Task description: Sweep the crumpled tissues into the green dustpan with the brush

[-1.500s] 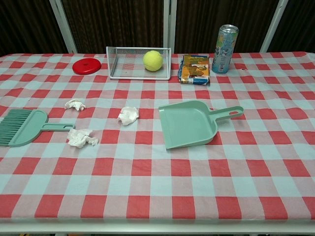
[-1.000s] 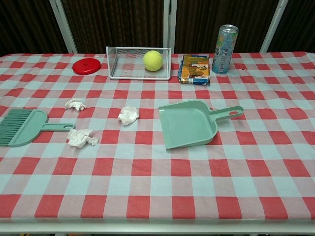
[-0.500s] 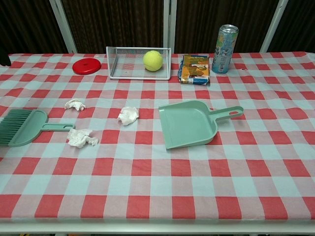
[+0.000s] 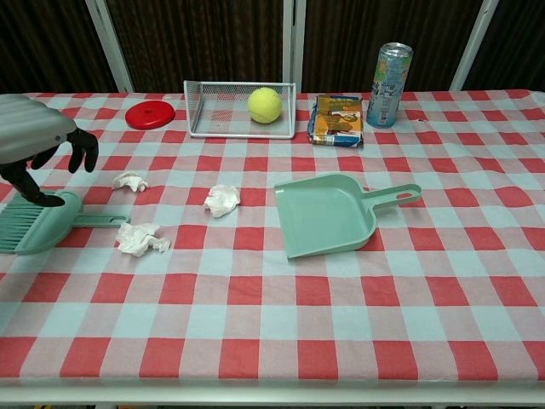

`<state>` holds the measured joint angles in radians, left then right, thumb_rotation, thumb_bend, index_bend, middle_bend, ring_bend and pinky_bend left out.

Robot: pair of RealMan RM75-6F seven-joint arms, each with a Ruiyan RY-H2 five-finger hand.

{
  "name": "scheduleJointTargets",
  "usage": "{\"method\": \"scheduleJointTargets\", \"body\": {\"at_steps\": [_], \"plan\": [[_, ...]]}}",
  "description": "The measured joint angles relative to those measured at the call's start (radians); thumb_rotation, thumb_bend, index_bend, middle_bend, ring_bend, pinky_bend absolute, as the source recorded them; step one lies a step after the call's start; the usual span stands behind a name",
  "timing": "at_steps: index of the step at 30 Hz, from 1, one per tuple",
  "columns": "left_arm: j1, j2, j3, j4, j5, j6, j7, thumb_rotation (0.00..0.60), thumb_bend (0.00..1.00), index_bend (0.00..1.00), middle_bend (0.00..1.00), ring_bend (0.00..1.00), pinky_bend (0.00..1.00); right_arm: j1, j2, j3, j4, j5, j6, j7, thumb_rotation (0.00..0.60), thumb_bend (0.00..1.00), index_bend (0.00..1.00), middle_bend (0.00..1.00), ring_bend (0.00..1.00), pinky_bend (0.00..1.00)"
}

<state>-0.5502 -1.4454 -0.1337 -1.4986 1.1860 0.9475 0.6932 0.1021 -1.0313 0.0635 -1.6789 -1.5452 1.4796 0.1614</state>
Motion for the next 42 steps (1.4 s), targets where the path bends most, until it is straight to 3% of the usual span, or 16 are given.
{"method": "scheduleJointTargets", "body": {"at_steps": [9, 16, 42], "plan": [[-0.037, -0.078, 0.025, 0.006, -0.152, 0.019, 0.161, 0.600, 0.19, 0.41, 0.46, 0.65, 0.86, -0.001, -0.007, -0.004, 0.010, 0.000, -0.004, 0.008, 0.600, 0.13, 0.00, 0.07, 0.00, 0.00], [-0.074, -0.108, 0.039, 0.023, -0.246, 0.013, 0.205, 0.600, 0.21, 0.41, 0.46, 0.65, 0.86, -0.004, -0.010, -0.007, 0.017, 0.002, -0.004, 0.016, 0.600, 0.14, 0.00, 0.07, 0.00, 0.00], [-0.118, -0.147, 0.103, 0.104, -0.251, 0.008, 0.123, 0.600, 0.28, 0.43, 0.48, 0.65, 0.86, -0.007, -0.016, -0.007, 0.030, 0.018, -0.015, 0.028, 0.600, 0.13, 0.00, 0.07, 0.00, 0.00]]}}
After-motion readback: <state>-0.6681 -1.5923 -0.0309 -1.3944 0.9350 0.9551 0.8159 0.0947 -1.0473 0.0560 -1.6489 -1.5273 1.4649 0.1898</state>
